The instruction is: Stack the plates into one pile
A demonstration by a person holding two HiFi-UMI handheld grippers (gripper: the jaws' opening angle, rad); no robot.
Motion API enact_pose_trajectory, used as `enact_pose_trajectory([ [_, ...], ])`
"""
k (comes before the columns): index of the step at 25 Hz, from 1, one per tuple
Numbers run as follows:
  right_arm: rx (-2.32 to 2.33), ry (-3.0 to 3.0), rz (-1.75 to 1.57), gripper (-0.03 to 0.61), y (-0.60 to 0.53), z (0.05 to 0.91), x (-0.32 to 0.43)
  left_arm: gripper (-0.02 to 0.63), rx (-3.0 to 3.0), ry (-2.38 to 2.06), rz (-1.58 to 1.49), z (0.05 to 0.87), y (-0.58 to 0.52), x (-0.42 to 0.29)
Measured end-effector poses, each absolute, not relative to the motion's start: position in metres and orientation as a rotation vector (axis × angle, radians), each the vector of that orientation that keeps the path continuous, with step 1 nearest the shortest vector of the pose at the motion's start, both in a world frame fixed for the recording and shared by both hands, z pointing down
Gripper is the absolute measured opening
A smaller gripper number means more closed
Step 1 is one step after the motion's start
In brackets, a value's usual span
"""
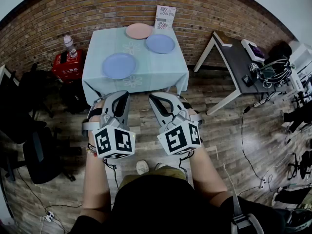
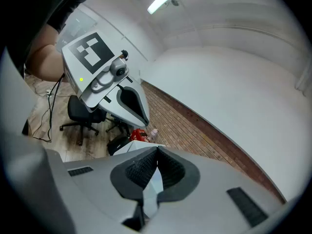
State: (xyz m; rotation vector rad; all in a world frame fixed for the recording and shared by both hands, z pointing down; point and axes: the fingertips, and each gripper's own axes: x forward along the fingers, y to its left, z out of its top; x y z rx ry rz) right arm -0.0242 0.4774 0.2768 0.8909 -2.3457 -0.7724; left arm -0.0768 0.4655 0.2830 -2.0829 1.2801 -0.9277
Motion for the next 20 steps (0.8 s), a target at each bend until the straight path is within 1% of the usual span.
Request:
enact_pose_trajectory([
  [16,0.876,-2.35,-0.731,0.035,0.467,0.284,-0.025,0.023,-2.073,1.293,-0.936,0.288,0.459,-0.081],
  [20,0.884,-2.361,-0.711,0.035,0.467,0.284,-0.019,0.024,-2.104,1.298,-0.892,0.285,0.457,-0.074],
])
